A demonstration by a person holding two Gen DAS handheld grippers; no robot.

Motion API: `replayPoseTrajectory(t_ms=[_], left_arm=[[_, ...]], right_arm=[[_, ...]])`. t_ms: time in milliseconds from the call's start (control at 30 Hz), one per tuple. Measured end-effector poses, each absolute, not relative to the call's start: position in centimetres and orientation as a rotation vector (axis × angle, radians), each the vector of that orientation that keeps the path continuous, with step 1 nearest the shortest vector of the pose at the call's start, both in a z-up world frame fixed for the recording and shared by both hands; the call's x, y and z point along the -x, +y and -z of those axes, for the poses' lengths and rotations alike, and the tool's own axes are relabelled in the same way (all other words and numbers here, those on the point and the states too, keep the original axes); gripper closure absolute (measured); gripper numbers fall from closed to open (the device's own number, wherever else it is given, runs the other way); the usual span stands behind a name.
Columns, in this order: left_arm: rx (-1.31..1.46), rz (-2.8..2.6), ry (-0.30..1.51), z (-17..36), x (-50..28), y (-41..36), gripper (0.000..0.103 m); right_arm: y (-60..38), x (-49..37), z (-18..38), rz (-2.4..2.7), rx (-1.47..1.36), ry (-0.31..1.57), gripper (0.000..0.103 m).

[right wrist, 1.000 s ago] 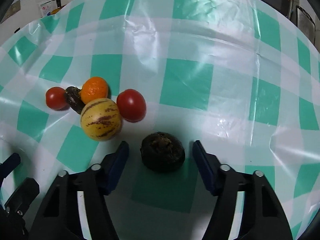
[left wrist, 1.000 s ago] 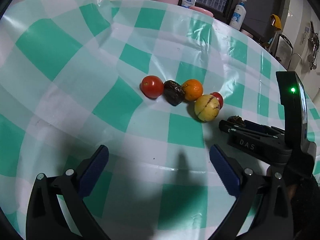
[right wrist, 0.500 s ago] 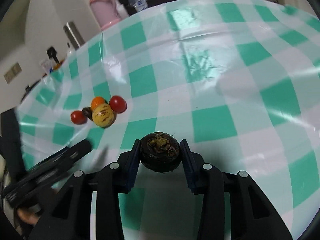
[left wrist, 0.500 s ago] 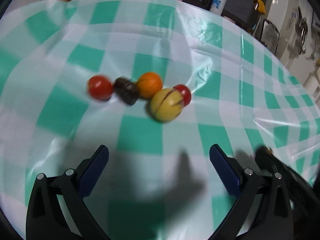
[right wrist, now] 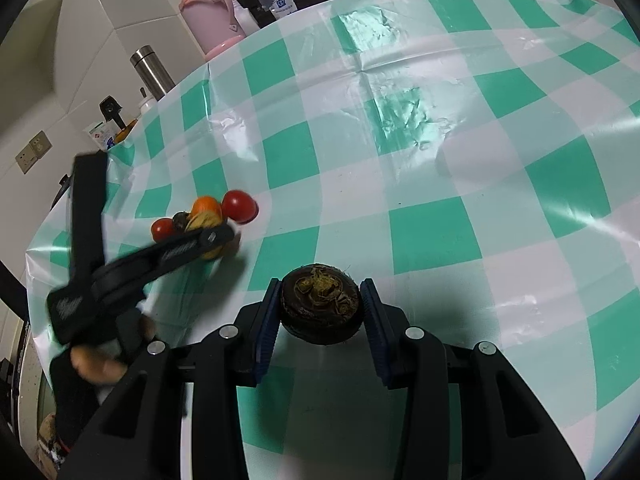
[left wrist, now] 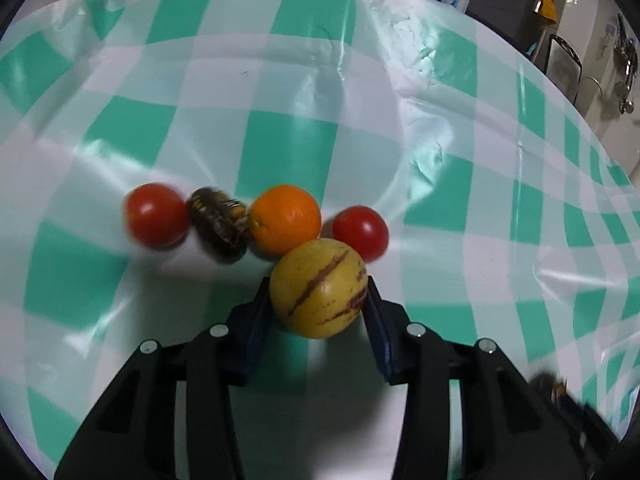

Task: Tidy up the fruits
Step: 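Grasp a dark mangosteen with the right tool while the left tool grasps a pepino melon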

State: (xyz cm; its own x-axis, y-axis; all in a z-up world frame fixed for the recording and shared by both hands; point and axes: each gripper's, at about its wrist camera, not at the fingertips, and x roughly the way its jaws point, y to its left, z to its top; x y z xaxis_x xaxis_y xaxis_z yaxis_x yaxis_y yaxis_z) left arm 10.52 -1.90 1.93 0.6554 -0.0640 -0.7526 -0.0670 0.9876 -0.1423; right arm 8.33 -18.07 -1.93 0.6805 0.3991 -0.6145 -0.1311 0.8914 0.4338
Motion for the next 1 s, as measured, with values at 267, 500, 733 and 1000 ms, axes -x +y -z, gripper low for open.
replayPoseTrajectory(t_ms=[267,500,733,1000], left_arm=[[0.074,-0.056,0.741,-4.3,-3.5,-2.2,0.059],[0.042,-0.055,0.691,-4.9,0.5,-2.6,0.059],[0.049,-0.033,0.687,-4.7,1.9,-2.3,0.059],[0.026,0.019,0.686,-4.5,4.9,-3.5,0.059]], right_arm=[[-18.4,-8.1,2.1,-0.304,-0.381,0.768,0.063],[-18.6,-8.2,2.1,-0.267,-0.383,0.779,0.063],[-18.9,-7.9,2.1,-0.230,-0.389,0.779,0.063],[-18.7,-2.8,1.5,-0.223,-0.339,0.772,0.063]])
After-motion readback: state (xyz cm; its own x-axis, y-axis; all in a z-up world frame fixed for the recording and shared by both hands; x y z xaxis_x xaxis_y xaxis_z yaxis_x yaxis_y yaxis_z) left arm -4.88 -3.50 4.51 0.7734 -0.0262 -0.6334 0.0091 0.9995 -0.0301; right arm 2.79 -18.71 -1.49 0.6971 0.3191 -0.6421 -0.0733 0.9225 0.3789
